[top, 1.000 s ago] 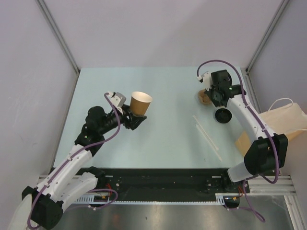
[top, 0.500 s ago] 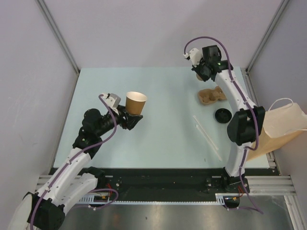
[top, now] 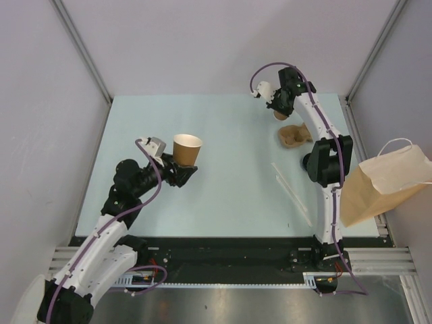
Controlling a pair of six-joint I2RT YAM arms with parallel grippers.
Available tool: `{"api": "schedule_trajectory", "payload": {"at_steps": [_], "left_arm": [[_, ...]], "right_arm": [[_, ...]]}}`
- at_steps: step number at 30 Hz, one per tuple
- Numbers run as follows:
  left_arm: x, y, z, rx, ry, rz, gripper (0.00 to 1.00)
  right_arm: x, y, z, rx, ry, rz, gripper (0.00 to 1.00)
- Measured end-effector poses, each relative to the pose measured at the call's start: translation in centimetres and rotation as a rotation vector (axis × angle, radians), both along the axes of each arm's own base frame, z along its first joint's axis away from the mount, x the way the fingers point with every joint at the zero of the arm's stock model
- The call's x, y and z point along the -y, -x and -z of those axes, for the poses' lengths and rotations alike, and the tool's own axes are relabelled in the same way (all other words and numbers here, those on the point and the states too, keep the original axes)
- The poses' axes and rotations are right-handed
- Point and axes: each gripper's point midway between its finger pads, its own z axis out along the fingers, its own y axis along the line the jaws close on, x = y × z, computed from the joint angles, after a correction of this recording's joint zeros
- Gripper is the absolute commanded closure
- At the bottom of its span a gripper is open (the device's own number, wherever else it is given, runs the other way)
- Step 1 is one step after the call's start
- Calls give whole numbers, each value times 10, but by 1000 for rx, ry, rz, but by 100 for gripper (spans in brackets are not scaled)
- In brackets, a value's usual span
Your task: Pack the takeout coffee
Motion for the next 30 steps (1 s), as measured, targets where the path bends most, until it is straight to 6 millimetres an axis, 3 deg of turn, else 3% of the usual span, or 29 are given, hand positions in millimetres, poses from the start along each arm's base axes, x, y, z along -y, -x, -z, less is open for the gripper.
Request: {"api": "schedule_trajectory", "payload": {"at_steps": [8, 18, 23, 30], "left_arm": [[-1, 1, 7, -14, -3, -1, 40], [-1, 4, 13, -19, -5, 9, 40], [-1, 3, 13, -17, -4, 9, 40], [-1, 2, 13, -19, -5, 9, 40]], "right_arm": [[4, -7, 34, -48, 70, -60, 97], [7, -17, 50, -54, 98, -70, 92], [10, -19, 49, -48, 113, -63, 70], [11, -21, 48, -39, 119, -55, 54]]}}
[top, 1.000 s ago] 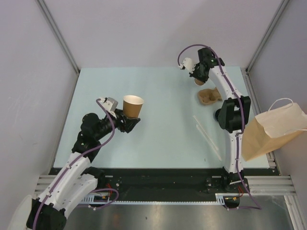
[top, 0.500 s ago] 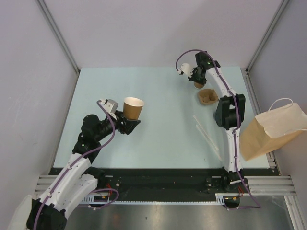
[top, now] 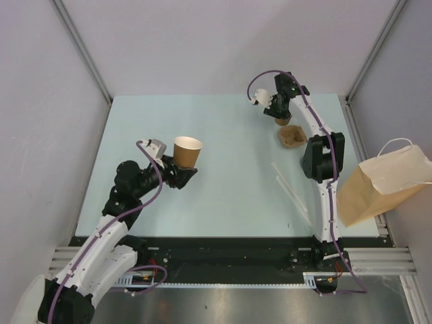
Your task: Pack the takeout coffee
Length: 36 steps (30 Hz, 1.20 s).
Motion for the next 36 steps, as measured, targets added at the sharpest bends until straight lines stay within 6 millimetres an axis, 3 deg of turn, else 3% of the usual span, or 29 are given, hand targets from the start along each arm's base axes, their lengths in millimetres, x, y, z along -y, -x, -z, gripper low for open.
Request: {"api": "schedule_trajectory", "payload": {"at_steps": [6, 7, 12, 15, 18, 22, 25, 28, 30, 32, 36], "left_arm": [[-1, 0, 0, 1, 1, -2, 39], [-1, 0, 0, 0, 1, 1, 39], [0, 1, 0, 0, 2, 13, 39], [0, 1, 0, 9, -5, 15, 38], [-1, 1, -2, 38, -23, 19, 37], [-2, 6, -10, 112, -52, 46, 36], [-1, 11, -18, 189, -82, 75, 36], [-3, 16, -27, 282, -119, 94, 34], [-4, 18, -32, 332, -139, 99, 34], [-6, 20, -36, 383, -165, 98, 34], [-9, 23, -39, 442, -207, 101, 32]], "right_arm": [[-6, -4, -11, 29, -13, 2, 32], [-7, -6, -15, 39, -18, 2, 23], [-24, -3, -30, 63, -40, -20, 13], [-43, 5, -50, 75, -94, -34, 7], [-64, 18, -89, 104, -200, -34, 3], [-100, 59, -169, 160, -389, -66, 2], [-132, 106, -230, 191, -532, -128, 3], [-174, 166, -281, 153, -722, -239, 6], [-195, 204, -299, 71, -834, -303, 9], [-205, 230, -305, -24, -918, -332, 9], [-222, 257, -287, -229, -992, -324, 11]]}}
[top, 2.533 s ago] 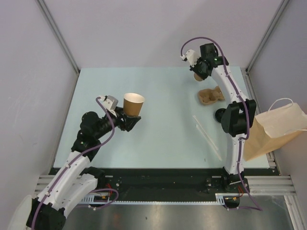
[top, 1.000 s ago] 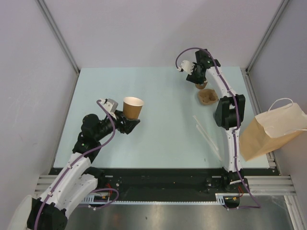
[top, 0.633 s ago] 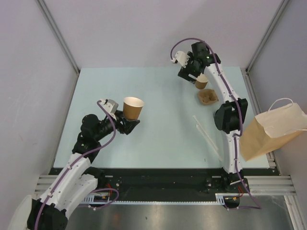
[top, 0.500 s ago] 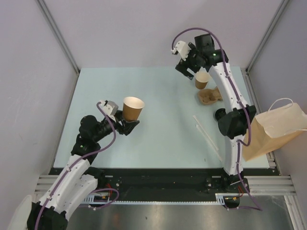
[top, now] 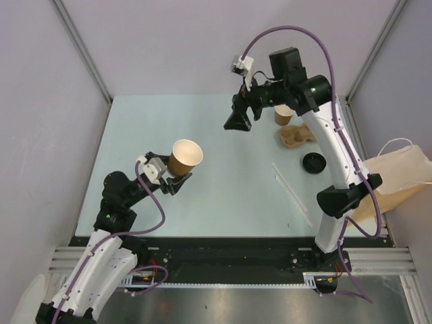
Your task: Pack the takeout coffee
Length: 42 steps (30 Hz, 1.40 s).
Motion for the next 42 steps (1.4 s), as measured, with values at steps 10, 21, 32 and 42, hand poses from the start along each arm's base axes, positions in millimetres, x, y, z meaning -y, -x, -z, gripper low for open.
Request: {"api": "schedule_trajectory", "payload": {"at_steps": [10, 21, 32, 42], "left_arm": [[0, 9, 4, 47, -57, 32, 32], [0, 12, 9, 39, -66, 43, 32], [-4, 11, 17, -10, -52, 7, 1], [-39, 19, 16, -112, 11, -191, 1]], "right_arm": [[-56, 71, 42, -236, 44, -185, 20], [-94, 86, 66, -265, 88, -235, 34], [-112, 78, 82, -256, 117, -212, 100], [-82, 21, 101, -153, 220, -17, 100]]}}
